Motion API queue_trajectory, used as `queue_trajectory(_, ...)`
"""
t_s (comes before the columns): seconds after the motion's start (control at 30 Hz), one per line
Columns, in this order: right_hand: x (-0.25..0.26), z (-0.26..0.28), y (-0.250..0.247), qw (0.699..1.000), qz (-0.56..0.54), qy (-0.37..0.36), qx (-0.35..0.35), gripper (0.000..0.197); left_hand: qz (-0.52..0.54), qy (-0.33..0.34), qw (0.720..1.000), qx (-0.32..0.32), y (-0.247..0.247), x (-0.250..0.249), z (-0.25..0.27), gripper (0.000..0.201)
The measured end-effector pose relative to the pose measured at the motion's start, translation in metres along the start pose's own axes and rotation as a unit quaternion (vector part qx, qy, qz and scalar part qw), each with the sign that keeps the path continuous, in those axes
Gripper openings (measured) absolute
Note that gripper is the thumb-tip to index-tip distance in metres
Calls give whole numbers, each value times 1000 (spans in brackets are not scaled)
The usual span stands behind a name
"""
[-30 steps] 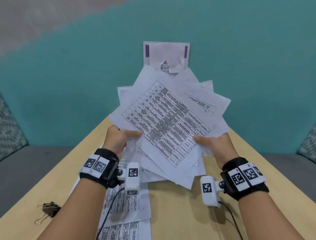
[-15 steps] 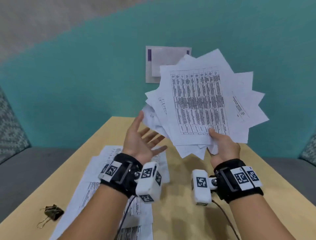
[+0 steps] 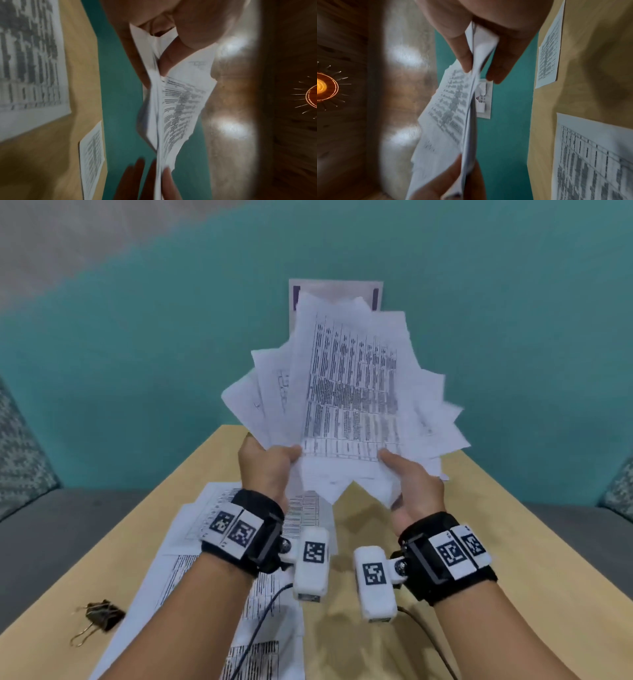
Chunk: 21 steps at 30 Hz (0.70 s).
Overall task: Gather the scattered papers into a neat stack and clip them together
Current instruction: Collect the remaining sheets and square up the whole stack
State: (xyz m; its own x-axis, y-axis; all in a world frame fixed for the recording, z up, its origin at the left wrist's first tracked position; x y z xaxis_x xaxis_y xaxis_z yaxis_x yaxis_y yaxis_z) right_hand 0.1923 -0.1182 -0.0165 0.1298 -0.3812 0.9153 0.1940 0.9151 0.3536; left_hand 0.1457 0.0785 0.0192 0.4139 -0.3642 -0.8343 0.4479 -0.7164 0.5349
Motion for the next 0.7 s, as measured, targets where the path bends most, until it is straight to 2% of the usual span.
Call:
queue_trajectory(0.1, 13, -6, -15, 999, -18, -30, -32, 65, -17, 48, 999, -4, -15, -14, -14, 43)
queue_trajectory(0.2, 35, -7, -35, 996, 38, -64, -52, 85, -42, 60, 997, 16, -29, -30, -24, 45)
queue_trajectory(0.3, 61, -4, -52, 979, 155, -126, -49, 90, -73, 26, 996, 47, -39, -38, -31, 51)
queue_trajectory(0.4, 72, -4, -63, 961, 237, -144, -4, 95, -109, -25, 989, 94, -45, -37, -32, 50)
queue_trajectory(0.47, 72, -5, -68, 949, 280, -145, 29, 81, -143, -35, 980, 131, -45, -34, -30, 44)
queue_trajectory(0.57, 69, -8, -72, 937, 308, -142, 83, 49, -186, -18, 967, 174, -42, -33, -25, 40)
queue_trajectory(0.63, 66, -9, -72, 941, 288, -127, 120, 31, -197, -8, 963, 183, -43, -31, -25, 39)
queue_trajectory(0.7, 65, -8, -70, 940, 280, -133, 140, 24, -205, 3, 961, 183, -44, -29, -26, 38)
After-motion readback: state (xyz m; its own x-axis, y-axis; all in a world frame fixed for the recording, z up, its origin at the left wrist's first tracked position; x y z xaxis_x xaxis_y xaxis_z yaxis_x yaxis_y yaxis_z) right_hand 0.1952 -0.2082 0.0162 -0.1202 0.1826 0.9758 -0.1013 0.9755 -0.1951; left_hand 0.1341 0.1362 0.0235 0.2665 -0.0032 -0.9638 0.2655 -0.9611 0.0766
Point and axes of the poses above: each hand's wrist, its own z-axis away from the middle knuckle, its own y-axis out of the palm, x = y × z, the point moved 3 cm from there along -z, towards the middle knuckle, and after that the axes turned 9 degrees about z, right-handed, at the moved point
